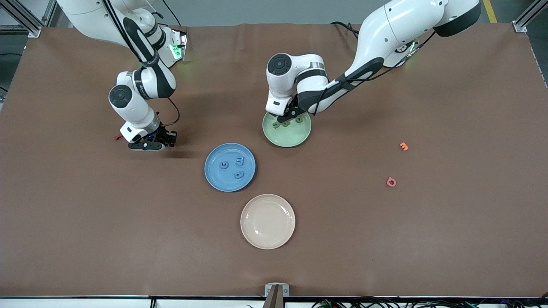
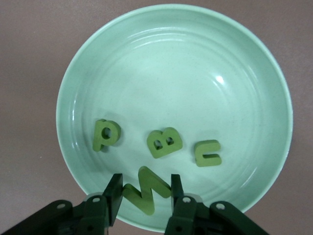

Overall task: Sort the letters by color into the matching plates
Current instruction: 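Carry the green N to the green plate while the right gripper grasps the X, then release the N on the green plate while the right gripper carries the X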

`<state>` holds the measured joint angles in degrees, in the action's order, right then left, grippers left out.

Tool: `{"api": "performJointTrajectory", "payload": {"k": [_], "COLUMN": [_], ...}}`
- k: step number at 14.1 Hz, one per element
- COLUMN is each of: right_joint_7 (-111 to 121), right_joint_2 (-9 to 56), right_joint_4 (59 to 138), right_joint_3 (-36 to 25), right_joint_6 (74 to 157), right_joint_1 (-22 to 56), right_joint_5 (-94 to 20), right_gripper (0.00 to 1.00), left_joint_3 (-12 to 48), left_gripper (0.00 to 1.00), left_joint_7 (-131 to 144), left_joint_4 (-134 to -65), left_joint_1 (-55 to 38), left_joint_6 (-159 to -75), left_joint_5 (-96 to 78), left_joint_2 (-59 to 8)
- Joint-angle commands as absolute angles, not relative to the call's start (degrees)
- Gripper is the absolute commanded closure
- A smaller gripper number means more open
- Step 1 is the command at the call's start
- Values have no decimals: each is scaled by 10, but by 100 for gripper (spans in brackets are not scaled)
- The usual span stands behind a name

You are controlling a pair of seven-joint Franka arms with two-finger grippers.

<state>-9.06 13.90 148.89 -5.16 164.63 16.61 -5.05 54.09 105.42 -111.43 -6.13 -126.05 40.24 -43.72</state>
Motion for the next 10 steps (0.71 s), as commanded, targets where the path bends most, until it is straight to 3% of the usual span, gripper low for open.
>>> {"api": "performJointTrajectory", "payload": {"k": [1,2,3,4,5,10], "right_joint_7": [-94,-94,-95,-95,-95,-138], "right_joint_2": [146,146,145,145,145,156], "right_joint_4": [1478,1473,1459,1442,1426,1320], "right_joint_3": [-51,-51,-51,-51,-50,-49], "right_joint_6": [1644,1640,1618,1590,1567,1463], "right_joint_1": [163,163,163,163,163,194], "right_joint_5": [-41,-41,-41,-41,-41,-44], "right_gripper": [99,99,99,99,99,99], "left_joint_3": [523,518,516,514,514,515], "left_gripper": [72,63,44,9,0,0], "left_joint_7": [1056,1056,1056,1056,1056,1049], "left_joint_4": [-1094,-1093,-1093,-1093,-1093,-1096], "left_joint_1": [-81,-86,-89,-89,-89,-75], "left_joint_6": [-1264,-1265,-1266,-1267,-1267,-1266], "left_joint_5": [392,393,392,392,392,374], "left_joint_2": [-444,-444,-444,-444,-443,-433]}}
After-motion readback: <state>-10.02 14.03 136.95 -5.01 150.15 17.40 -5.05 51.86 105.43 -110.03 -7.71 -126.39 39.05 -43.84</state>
